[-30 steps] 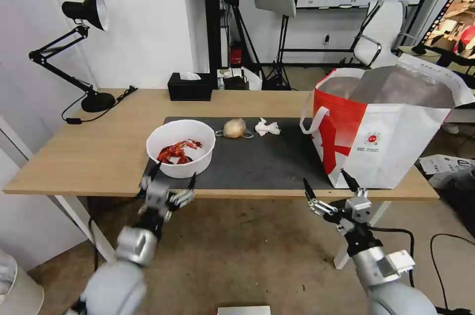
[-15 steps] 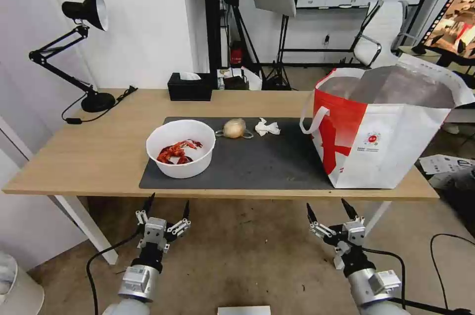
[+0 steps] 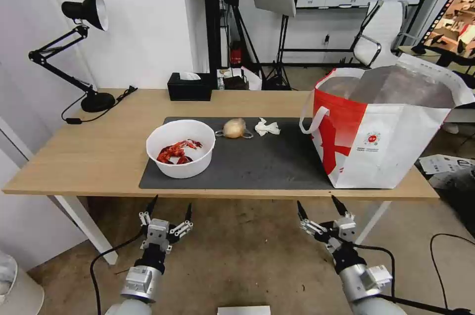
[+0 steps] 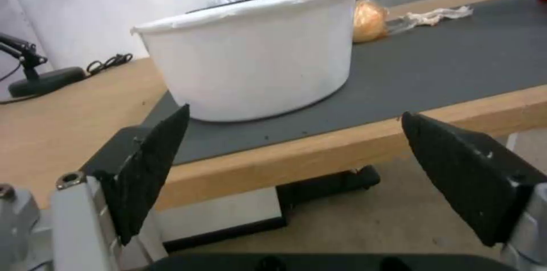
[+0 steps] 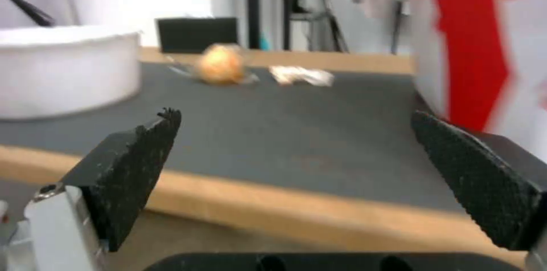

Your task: Pick up the trash from the table and place it into the takeout bag.

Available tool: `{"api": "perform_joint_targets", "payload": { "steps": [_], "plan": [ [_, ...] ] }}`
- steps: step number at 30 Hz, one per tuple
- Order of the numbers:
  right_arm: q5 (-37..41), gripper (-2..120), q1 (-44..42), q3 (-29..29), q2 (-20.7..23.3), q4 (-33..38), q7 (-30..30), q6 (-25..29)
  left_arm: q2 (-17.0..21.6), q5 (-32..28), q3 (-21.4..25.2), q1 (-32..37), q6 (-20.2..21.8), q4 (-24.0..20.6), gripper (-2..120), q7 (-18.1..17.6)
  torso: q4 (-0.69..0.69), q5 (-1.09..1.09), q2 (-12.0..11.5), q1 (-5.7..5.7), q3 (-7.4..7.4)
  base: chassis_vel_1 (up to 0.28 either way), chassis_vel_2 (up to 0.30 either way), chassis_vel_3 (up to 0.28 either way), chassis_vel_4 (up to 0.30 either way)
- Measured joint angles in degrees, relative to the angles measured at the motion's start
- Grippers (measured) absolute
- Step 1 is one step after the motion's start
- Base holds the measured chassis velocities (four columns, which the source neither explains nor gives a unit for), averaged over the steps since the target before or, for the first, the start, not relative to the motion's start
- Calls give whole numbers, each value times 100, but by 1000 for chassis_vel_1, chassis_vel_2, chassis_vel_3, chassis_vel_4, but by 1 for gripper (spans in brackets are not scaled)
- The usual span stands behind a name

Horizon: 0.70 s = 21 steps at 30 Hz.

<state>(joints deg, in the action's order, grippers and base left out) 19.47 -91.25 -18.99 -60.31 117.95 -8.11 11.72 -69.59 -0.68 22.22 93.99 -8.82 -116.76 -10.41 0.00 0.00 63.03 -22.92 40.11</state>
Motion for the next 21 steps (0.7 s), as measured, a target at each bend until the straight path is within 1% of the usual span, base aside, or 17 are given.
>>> {"api": "perform_joint_targets", "payload": {
  "steps": [1,2,4,5,6,7,9,10,11,12,13,14,16,17,18,20,21],
  "plan": [
    [0,100,0,0,0,0,0,0,0,0,0,0,0,0,100,0,0,0,0,0,0,0,0,0,0],
    [193,100,396,221,174,17,62,-110,16,-9,1,-35,7,-25,100,18,-2,0,0,0,0,0,0,0,0],
    [588,100,956,498,426,15,226,-184,13,-18,1,-46,20,-61,100,28,0,1,0,0,1,0,0,0,0],
    [588,100,956,498,426,15,226,-184,13,-18,1,-46,20,-61,100,28,0,1,0,0,1,0,0,0,0],
    [849,100,1306,658,580,-17,317,-234,1,-18,-4,-47,29,-81,100,32,1,-1,-1,0,1,0,0,0,0],
    [849,100,1306,658,580,-17,317,-234,1,-18,-4,-47,29,-81,100,32,1,-1,-1,0,1,0,0,0,0],
    [1240,100,1949,1052,778,-162,351,-360,-4,-18,-8,-46,48,-98,100,36,0,0,-1,0,1,0,0,0,0],
    [1386,100,2326,1294,825,-256,249,-475,-1,-18,-1,-48,73,-119,100,37,-1,-1,-1,0,1,0,0,0,0],
    [1386,100,2326,1294,825,-256,249,-475,-1,-18,-1,-48,73,-119,100,37,-1,-1,-1,0,1,0,0,0,0],
    [1506,100,2759,1588,833,-359,53,-603,7,-24,9,-52,111,-139,100,37,-1,0,-1,0,1,0,0,0,0],
    [1506,100,2759,1588,833,-359,53,-603,7,-24,9,-52,111,-139,100,37,-1,0,-1,0,1,0,0,0,0],
    [1629,100,3254,1943,790,-503,-231,-781,14,-37,21,-59,144,-161,100,36,2,0,-1,-1,1,0,0,0,0],
    [1773,100,3914,2420,651,-747,-703,-1097,20,-46,29,-68,177,-186,100,33,1,0,-1,-1,1,0,0,0,0],
    [1773,100,3914,2420,651,-747,-703,-1097,20,-46,29,-68,177,-186,100,33,1,0,-1,-1,1,0,0,0,0],
    [1911,100,4275,2685,547,-896,-1063,-1341,23,-52,34,-69,193,-208,100,30,1,-2,-1,-1,1,0,0,0,0],
    [2335,100,4956,3068,293,-1174,-1856,-1828,37,-72,60,-69,222,-252,100,28,-1,1,-1,-1,1,0,0,0,0],
    [2335,100,4956,3068,293,-1174,-1856,-1828,37,-72,60,-69,222,-252,100,28,-1,1,-1,-1,1,0,0,0,0]
  ]
}}
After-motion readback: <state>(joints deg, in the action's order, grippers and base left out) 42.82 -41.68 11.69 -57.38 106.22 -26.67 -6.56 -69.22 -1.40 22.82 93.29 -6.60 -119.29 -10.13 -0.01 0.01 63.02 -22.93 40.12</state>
